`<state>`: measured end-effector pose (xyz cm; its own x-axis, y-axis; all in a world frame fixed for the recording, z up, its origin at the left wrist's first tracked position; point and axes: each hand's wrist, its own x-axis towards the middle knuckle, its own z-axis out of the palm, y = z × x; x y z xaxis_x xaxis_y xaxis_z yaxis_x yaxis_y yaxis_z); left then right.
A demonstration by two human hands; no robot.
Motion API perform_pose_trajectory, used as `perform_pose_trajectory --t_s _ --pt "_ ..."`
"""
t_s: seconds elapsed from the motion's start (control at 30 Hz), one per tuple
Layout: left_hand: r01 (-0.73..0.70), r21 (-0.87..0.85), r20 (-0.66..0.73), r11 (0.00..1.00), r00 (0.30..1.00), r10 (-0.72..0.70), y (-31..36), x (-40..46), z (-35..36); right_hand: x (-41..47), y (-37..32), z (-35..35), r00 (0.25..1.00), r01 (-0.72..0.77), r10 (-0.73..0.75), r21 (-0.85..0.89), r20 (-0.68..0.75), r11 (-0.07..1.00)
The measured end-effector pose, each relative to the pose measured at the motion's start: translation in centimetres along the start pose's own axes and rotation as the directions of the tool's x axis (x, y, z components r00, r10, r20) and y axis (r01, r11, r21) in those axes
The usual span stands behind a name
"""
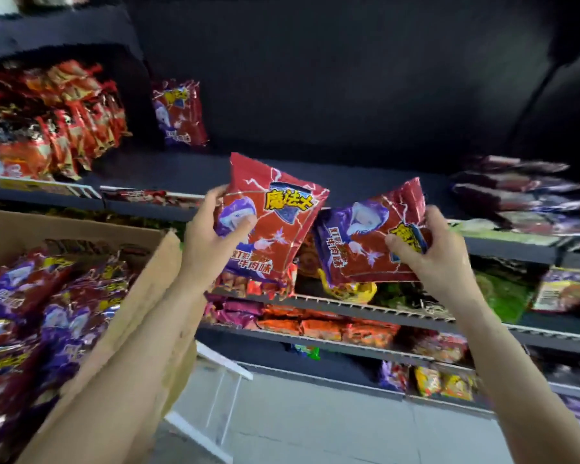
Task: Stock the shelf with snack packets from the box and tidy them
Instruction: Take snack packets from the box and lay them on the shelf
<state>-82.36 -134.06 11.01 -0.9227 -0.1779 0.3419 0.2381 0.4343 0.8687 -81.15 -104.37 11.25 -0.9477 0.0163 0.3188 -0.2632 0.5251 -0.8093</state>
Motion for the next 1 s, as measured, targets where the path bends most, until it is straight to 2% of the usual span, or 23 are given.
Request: perform_pose_trajectory --t_s 0.13,0.23,0.37,0.47,0.6,0.7,0.83,0.93,1.0 --pt "-0.087 -0.073 0.047 0.994 0.995 0.091 4.6 1.2 6.5 1.1 1.4 -7.9 0.981 0.017 -0.01 0.039 -0.194 0.999" --pt "-0.172 -0.093 0.083 0.981 0.98 0.179 7.4 2.6 10.4 2.0 1.8 -11.6 0.929 0.083 -0.085 -0.022 -0.361 0.996" --pt "-0.256 -0.151 0.103 0.955 0.957 0.273 10.2 4.8 15.8 3.8 3.6 -15.0 0.834 0.13 -0.224 -0.216 -0.504 0.968" --pt "-0.325 -0.144 0.059 0.935 0.94 0.335 11.1 7.0 19.6 5.8 5.4 -17.4 0.751 0.195 -0.406 -0.412 -0.52 0.89" --pt "-0.386 -0.105 -0.005 0.916 0.922 0.388 10.2 10.6 23.6 9.5 7.6 -20.0 0.69 0.236 -0.599 -0.656 -0.407 0.717" --pt "-0.408 -0.004 -0.077 0.913 0.911 0.406 9.8 13.6 25.9 13.3 9.3 -20.9 0.724 0.253 -0.651 -0.792 -0.226 0.556" --pt "-0.42 0.035 -0.071 0.907 0.904 0.422 10.7 17.5 28.0 17.5 12.8 -20.5 0.859 0.244 -0.508 -0.818 -0.067 0.521" --pt "-0.427 0.125 -0.032 0.896 0.901 0.433 11.2 20.1 30.6 19.5 15.2 -20.3 0.934 0.307 -0.334 -0.77 0.129 0.56" --pt "-0.409 0.205 0.031 0.889 0.911 0.412 11.6 21.0 33.0 19.8 16.2 -20.4 0.953 0.303 -0.203 -0.741 0.225 0.6"
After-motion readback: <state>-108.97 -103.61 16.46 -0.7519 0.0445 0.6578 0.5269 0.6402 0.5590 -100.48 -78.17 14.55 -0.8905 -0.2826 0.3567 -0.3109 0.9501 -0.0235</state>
